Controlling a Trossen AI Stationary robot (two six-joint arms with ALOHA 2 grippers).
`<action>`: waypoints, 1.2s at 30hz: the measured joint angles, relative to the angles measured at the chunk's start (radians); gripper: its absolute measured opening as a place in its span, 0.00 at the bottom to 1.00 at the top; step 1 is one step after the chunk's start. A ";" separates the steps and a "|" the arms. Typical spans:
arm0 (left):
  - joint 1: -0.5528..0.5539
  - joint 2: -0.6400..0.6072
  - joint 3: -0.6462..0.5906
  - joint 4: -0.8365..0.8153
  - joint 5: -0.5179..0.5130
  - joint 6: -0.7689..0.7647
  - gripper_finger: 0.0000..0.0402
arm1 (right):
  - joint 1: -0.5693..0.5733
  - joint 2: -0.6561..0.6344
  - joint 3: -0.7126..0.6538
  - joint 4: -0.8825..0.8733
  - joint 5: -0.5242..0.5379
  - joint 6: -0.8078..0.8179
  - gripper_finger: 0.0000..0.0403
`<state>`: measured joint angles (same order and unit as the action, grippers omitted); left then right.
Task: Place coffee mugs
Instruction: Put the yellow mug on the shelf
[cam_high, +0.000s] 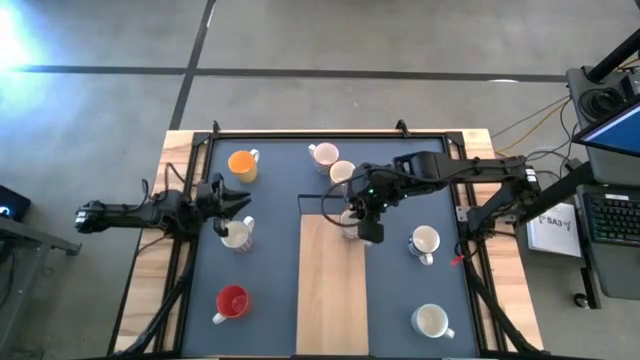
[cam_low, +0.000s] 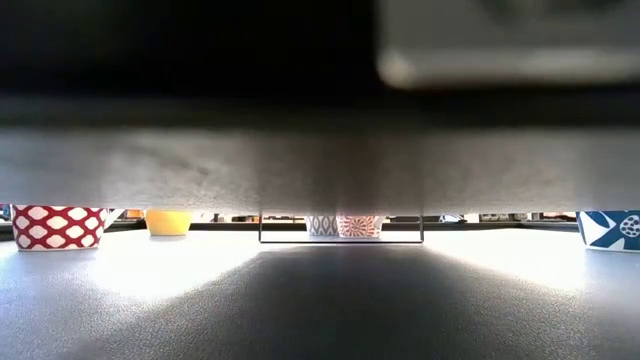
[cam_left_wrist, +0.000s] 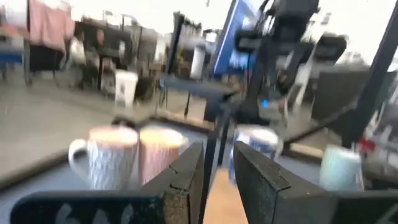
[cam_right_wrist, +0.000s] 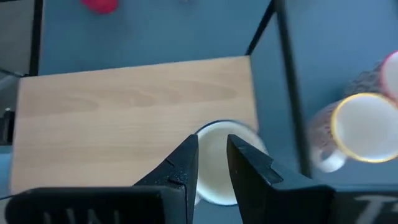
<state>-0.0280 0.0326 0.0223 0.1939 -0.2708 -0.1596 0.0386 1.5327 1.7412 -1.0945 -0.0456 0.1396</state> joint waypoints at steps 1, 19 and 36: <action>-0.001 0.002 0.000 0.043 -0.015 0.001 0.18 | -0.010 -0.004 0.000 0.006 0.010 -0.008 0.19; 0.008 0.347 0.216 -0.104 -0.405 -0.184 0.18 | -0.297 -0.027 0.000 0.029 0.075 0.005 0.21; 0.391 0.769 0.707 -0.979 -0.166 -0.236 0.18 | -0.403 -0.027 0.000 -0.033 0.074 0.112 0.32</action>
<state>0.3632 0.8016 0.7289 -0.7853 -0.4367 -0.3961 -0.3642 1.5059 1.7412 -1.1271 0.0281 0.2516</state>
